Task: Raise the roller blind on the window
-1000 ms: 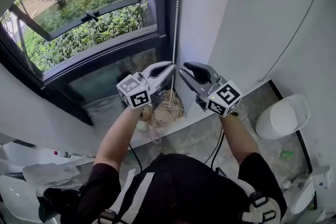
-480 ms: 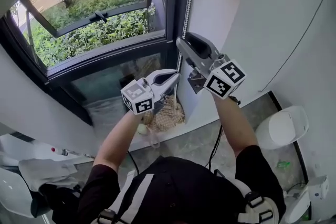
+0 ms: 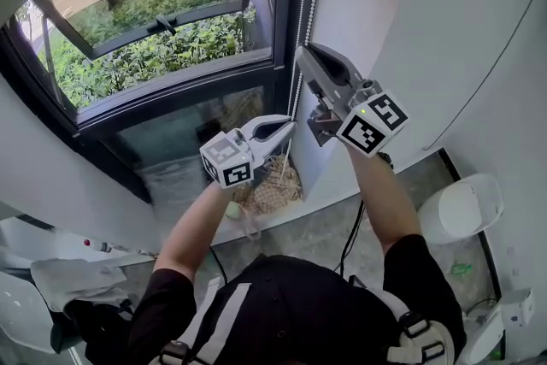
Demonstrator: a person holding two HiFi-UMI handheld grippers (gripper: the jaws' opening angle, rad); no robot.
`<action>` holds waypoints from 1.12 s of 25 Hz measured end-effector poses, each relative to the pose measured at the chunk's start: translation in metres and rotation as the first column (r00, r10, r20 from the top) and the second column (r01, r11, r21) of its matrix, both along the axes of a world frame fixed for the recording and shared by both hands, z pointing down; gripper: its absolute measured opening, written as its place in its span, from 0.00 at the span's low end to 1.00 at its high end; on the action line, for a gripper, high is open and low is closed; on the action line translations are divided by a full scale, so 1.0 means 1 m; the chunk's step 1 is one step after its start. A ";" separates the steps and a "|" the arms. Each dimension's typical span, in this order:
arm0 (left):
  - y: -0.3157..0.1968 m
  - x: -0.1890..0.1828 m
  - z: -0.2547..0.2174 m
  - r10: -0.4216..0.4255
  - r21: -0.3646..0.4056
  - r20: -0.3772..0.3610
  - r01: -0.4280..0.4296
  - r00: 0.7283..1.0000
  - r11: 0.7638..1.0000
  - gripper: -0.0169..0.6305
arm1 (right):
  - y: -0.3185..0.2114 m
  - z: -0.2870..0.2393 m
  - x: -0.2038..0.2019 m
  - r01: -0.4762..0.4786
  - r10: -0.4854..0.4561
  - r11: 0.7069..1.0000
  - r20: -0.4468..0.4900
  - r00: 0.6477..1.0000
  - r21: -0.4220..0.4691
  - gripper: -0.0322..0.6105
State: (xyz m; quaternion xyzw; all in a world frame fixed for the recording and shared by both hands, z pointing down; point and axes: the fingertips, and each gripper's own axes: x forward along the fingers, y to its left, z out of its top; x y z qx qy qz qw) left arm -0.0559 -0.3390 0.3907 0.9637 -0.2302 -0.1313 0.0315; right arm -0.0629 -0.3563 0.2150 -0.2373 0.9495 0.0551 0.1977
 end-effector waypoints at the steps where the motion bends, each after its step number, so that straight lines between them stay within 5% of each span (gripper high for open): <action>1: -0.002 -0.001 0.003 -0.001 -0.009 -0.004 0.001 1.000 1.000 0.03 | -0.001 0.002 0.001 -0.006 0.006 1.000 -0.005 1.000 0.009 0.08; 7: -0.004 0.010 0.071 0.016 -0.128 0.118 -0.001 0.993 0.992 0.03 | -0.001 0.070 0.004 -0.072 0.077 0.997 -0.157 0.985 0.033 0.07; 11: 0.011 0.017 0.157 0.104 -0.346 0.169 -0.040 0.980 0.937 0.04 | -0.005 0.162 0.015 -0.098 0.071 0.992 -0.276 0.958 -0.084 0.07; 14: 0.033 0.023 0.206 0.169 -0.399 0.270 -0.050 0.948 0.916 0.09 | 0.004 0.219 0.019 -0.102 0.040 0.981 -0.344 0.938 -0.164 0.07; 15: 0.036 0.022 0.209 0.177 -0.397 0.281 -0.054 0.943 0.916 0.22 | 0.005 0.228 0.020 -0.105 0.037 0.977 -0.341 0.939 -0.184 0.07; 16: 0.037 0.019 0.205 0.175 -0.387 0.271 -0.059 0.946 0.920 0.25 | 0.006 0.231 0.022 -0.107 0.036 0.974 -0.330 0.943 -0.199 0.07; 23: -0.002 -0.032 0.102 0.042 -0.232 0.112 -0.015 0.993 0.973 0.27 | 0.011 0.229 0.019 -0.088 0.019 0.972 -0.303 0.953 -0.218 0.07; 28: -0.006 -0.010 -0.004 0.101 -0.059 0.038 -0.099 0.994 0.993 0.27 | 0.015 0.231 0.015 -0.079 0.012 0.972 -0.288 0.958 -0.222 0.07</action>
